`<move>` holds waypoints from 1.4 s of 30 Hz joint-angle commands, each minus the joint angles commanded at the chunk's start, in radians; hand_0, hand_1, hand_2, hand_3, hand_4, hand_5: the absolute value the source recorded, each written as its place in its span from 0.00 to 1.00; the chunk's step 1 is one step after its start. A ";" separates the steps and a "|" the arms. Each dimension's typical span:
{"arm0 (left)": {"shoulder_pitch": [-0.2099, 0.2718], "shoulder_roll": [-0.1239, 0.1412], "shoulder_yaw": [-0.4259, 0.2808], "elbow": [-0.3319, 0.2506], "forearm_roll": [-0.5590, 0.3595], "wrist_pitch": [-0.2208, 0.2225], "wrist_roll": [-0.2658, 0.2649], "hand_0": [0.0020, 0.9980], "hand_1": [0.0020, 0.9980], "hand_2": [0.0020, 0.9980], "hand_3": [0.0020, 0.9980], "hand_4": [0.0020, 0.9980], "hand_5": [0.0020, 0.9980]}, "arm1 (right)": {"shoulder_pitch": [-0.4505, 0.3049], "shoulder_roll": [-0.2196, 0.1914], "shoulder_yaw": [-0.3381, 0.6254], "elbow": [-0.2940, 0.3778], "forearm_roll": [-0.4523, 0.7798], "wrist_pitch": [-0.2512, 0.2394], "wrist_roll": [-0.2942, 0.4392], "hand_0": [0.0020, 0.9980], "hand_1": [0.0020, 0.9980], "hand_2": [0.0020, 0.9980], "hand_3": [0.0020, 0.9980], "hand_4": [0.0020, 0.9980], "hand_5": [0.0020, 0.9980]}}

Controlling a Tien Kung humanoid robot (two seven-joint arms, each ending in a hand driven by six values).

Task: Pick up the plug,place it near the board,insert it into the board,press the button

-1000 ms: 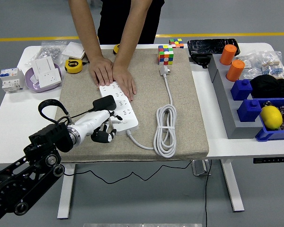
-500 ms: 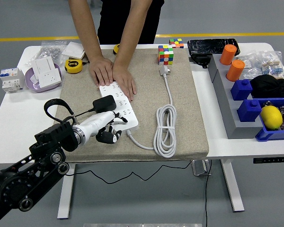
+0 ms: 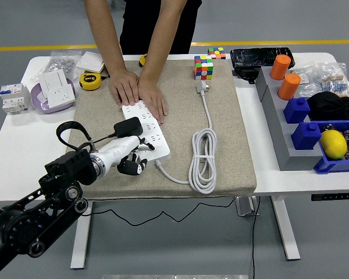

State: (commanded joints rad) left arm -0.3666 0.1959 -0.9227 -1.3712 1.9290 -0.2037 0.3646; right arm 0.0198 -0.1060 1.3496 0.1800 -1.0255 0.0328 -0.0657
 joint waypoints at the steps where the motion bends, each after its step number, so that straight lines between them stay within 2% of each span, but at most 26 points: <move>1: -0.001 0.000 0.001 0.001 0.002 0.001 0.000 0.13 0.03 0.15 0.76 0.44 0.00 | 0.000 0.000 0.000 0.000 0.000 0.000 0.000 0.80 0.72 0.72 0.70 0.97 0.71; 18: 0.000 -0.002 0.016 0.020 0.014 -0.016 0.011 0.13 0.03 0.15 0.75 0.44 0.00 | 0.001 0.001 0.000 0.000 0.001 0.000 0.001 0.80 0.73 0.72 0.70 0.97 0.71; 20: 0.001 -0.002 0.013 0.015 0.019 -0.013 0.010 0.13 0.03 0.15 0.75 0.44 0.00 | 0.001 0.001 0.001 0.000 0.001 0.000 0.000 0.80 0.73 0.72 0.70 0.97 0.71; 24: 0.012 -0.002 -0.018 -0.034 0.032 -0.006 0.001 0.13 0.03 0.15 0.75 0.44 0.00 | 0.000 0.001 0.004 0.000 -0.001 -0.001 0.000 0.80 0.73 0.72 0.70 0.97 0.71; 27: 0.034 -0.011 -0.078 -0.104 0.037 0.004 -0.016 0.14 0.04 0.17 0.73 0.42 0.00 | 0.000 0.002 0.006 0.000 -0.002 -0.001 0.000 0.80 0.73 0.72 0.70 0.97 0.71; 30: 0.073 -0.027 -0.159 -0.179 0.015 0.035 -0.065 0.14 0.04 0.17 0.73 0.42 0.00 | -0.001 0.004 0.007 0.000 -0.001 -0.001 0.001 0.80 0.73 0.72 0.70 0.97 0.71; 31: 0.089 -0.032 -0.188 -0.203 -0.003 0.054 -0.087 0.24 0.25 0.40 0.65 0.55 0.04 | -0.001 0.005 0.009 0.000 -0.002 -0.001 0.001 0.80 0.72 0.72 0.70 0.97 0.71; 32: 0.095 -0.034 -0.202 -0.212 -0.010 0.062 -0.098 0.24 0.25 0.40 0.65 0.55 0.04 | -0.002 0.005 0.009 0.000 -0.002 -0.001 0.001 0.80 0.72 0.72 0.70 0.97 0.71; 34: 0.136 -0.048 -0.267 -0.252 -0.066 0.110 -0.153 0.24 0.25 0.40 0.65 0.55 0.04 | -0.004 0.006 0.012 0.000 -0.004 -0.001 0.001 0.80 0.72 0.72 0.70 0.97 0.71; 36: 0.163 -0.056 -0.320 -0.270 -0.113 0.140 -0.190 0.24 0.25 0.40 0.65 0.55 0.04 | -0.005 0.007 0.015 0.000 -0.004 -0.001 0.001 0.80 0.72 0.72 0.70 0.97 0.71; 37: 0.185 -0.065 -0.359 -0.276 -0.140 0.170 -0.219 0.42 0.56 0.57 0.64 0.77 0.14 | -0.007 0.008 0.017 0.000 -0.006 -0.001 0.000 0.81 0.73 0.72 0.70 0.97 0.71; 39: 0.213 -0.075 -0.427 -0.271 -0.158 0.211 -0.246 0.42 0.56 0.57 0.64 0.77 0.14 | -0.008 0.009 0.020 0.000 -0.009 -0.002 0.000 0.81 0.73 0.72 0.70 0.97 0.71; 42: 0.254 -0.087 -0.534 -0.253 -0.161 0.220 -0.250 0.42 0.56 0.57 0.64 0.77 0.14 | -0.009 0.010 0.019 0.000 -0.006 -0.001 0.002 0.81 0.73 0.72 0.70 0.97 0.71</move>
State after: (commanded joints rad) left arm -0.1131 0.1093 -1.4568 -1.6239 1.7683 0.0164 0.1145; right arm 0.0112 -0.0957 1.3682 0.1800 -1.0315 0.0318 -0.0639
